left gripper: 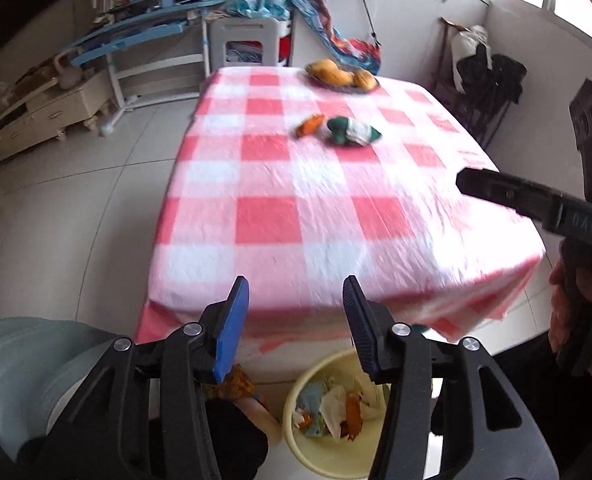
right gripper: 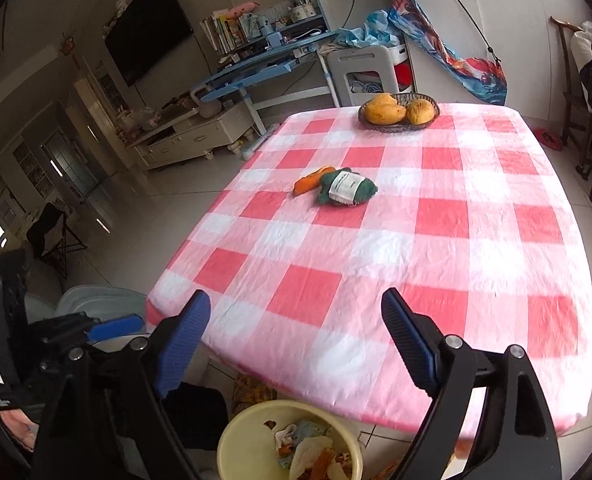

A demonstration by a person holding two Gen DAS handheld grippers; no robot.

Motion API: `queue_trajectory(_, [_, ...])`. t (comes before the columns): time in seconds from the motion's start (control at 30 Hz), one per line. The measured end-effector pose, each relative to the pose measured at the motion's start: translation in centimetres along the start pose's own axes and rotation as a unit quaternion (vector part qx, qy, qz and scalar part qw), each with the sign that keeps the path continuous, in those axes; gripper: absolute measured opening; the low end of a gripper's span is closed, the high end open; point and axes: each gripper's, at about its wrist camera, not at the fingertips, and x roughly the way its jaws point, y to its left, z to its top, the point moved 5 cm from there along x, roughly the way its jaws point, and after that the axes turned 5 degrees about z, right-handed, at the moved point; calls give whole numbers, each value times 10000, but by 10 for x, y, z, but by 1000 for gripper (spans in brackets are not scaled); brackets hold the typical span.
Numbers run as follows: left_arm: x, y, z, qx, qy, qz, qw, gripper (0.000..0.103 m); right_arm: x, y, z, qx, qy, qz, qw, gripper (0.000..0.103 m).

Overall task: Collect trash
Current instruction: 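Drop the white cloth and bread stick into the yellow basin with both tools, then grasp the green felt pouch with the right tool while the left grasps an orange piece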

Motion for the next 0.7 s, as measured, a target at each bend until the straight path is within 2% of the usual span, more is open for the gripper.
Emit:
queue_trajectory(0.23, [41, 11, 74, -146, -190, 73, 9997, 47, 61, -22, 45, -342, 173, -312, 9988, 84])
queue_trajectory(0.43, [79, 7, 109, -82, -178, 94, 9998, 47, 106, -48, 65, -419, 377, -398, 9976, 84])
queue_trajectory(0.6, [111, -8, 133, 146, -125, -10, 9998, 47, 126, -59, 72, -491, 524, -329, 9969, 83])
queue_trajectory(0.63, [119, -11, 137, 188, -95, -9, 9998, 47, 129, -58, 72, -543, 547, -297, 9966, 81])
queue_trajectory(0.67, [125, -13, 140, 192, -72, -19, 9998, 47, 131, -57, 72, -575, 598, -229, 9963, 71])
queue_trajectory(0.7, [132, -15, 144, 192, -41, -47, 9998, 47, 134, -57, 72, -590, 683, -172, 9958, 55])
